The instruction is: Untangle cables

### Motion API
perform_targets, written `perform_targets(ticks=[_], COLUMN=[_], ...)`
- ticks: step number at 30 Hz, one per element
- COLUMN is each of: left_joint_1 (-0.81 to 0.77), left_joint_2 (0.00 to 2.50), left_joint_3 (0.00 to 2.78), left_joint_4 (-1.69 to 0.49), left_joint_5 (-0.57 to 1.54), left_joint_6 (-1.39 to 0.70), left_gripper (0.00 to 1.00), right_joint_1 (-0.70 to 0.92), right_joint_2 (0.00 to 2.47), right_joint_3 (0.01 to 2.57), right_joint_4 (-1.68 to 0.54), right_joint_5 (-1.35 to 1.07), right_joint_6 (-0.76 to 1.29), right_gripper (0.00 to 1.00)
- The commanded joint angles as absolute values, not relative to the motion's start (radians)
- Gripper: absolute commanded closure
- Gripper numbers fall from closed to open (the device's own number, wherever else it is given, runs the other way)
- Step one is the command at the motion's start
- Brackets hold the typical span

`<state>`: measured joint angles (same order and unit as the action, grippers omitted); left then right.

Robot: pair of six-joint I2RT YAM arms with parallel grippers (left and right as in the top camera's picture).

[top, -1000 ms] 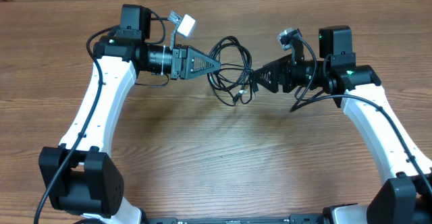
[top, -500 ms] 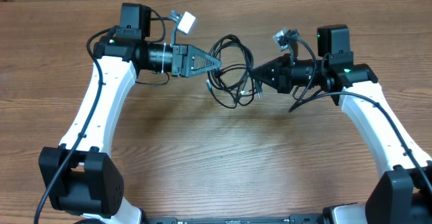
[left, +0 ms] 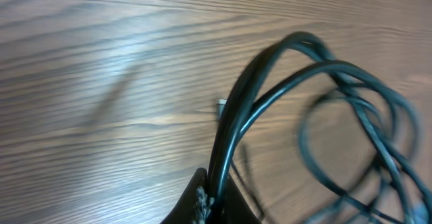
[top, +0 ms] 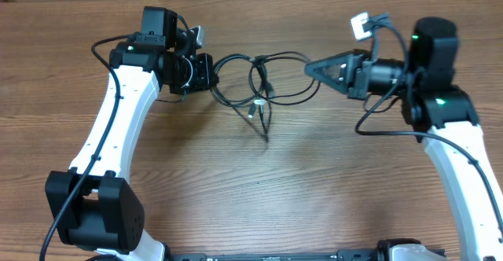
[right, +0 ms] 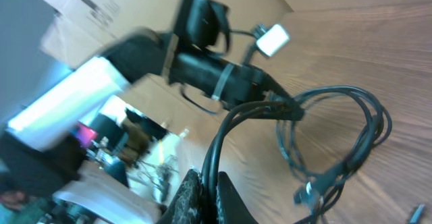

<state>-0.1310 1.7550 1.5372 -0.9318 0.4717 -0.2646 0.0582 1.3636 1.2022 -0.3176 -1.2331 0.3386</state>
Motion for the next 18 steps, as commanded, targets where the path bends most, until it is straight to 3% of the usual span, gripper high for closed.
perform_targets(ticks=[1, 8, 12, 14, 16, 18], left_joint_1=[-0.131, -0.129, -0.129, -0.129, -0.129, -0.130], left_joint_2=[1.741, 1.739, 1.738, 1.738, 1.738, 1.738], left_joint_3=[1.559, 1.561, 1.574, 1.586, 1.602, 1.622], left_joint_4=[-0.931, -0.830, -0.774, -0.749, -0.719, -0.704], left_joint_5=[0.342, 0.606, 0.825, 0.933, 1.040, 1.122], left_joint_6=[-0.291, -0.094, -0.016, 0.002, 0.002, 0.001], left_gripper=[0.96, 0.96, 0.96, 0.96, 0.96, 0.96], right_joint_1=[-0.004, -0.014, -0.011, -0.011, -0.010, -0.010], right_joint_2=[1.339, 1.341, 1.351, 1.357, 1.359, 1.359], right_joint_3=[1.226, 1.224, 1.223, 1.223, 1.223, 1.224], right_joint_4=[-0.365, -0.733, -0.819, -0.831, -0.832, -0.821], right_joint_5=[-1.172, -0.590, -0.477, -0.485, -0.524, -0.581], right_joint_6=[0.557, 0.558, 0.553, 0.539, 0.483, 0.419], right_gripper=[0.97, 0.96, 0.94, 0.55, 0.39, 0.30])
